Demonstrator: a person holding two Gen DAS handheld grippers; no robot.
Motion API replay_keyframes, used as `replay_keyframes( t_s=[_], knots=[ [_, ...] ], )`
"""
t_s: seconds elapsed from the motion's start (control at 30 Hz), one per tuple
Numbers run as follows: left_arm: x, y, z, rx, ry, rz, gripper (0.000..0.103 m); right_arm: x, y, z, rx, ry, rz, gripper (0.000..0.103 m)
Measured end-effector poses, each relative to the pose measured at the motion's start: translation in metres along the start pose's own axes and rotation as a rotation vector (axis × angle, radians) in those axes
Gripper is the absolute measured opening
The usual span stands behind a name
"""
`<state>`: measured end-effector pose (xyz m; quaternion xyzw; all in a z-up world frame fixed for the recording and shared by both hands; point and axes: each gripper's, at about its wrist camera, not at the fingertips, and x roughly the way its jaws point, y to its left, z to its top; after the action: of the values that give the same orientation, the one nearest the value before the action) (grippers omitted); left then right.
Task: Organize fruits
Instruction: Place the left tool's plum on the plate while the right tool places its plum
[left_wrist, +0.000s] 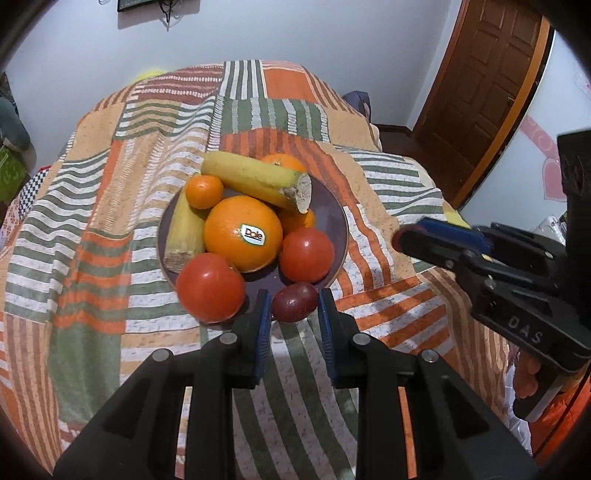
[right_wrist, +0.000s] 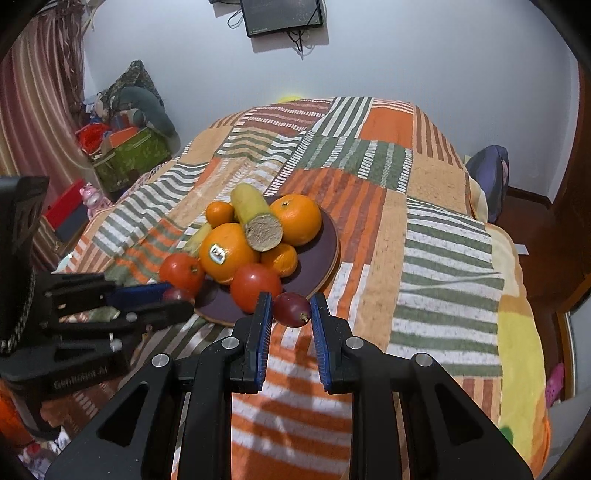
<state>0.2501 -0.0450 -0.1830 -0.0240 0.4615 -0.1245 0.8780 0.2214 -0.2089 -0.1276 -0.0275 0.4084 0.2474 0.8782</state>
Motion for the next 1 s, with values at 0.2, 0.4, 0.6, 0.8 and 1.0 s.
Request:
replay_keyframes(
  t_s=[0.2, 0.4, 0.6, 0.8, 1.0],
  knots=[
    [0.020, 0.000, -0.001, -0.005, 0.034, -0.017, 0.025, 0.024, -0.001, 0.004, -0.001, 0.029, 0.009, 0.020],
    [0.033, 0.002, 0.002, -0.013, 0.052, -0.019, 0.025, 0.044, -0.001, 0.005, -0.004, 0.055, 0.015, 0.020],
    [0.041, 0.007, 0.002, -0.025, 0.068, -0.012, 0.025, 0.058, -0.005, 0.007, 0.001, 0.071, 0.014, 0.020],
    [0.045, 0.010, 0.002, -0.039, 0.086, -0.018, 0.027, 0.065, -0.005, 0.006, 0.002, 0.085, 0.011, 0.020],
    [0.042, 0.010, 0.000, -0.042, 0.080, -0.011, 0.037, 0.063, -0.005, 0.006, -0.010, 0.091, -0.016, 0.031]
  ],
)
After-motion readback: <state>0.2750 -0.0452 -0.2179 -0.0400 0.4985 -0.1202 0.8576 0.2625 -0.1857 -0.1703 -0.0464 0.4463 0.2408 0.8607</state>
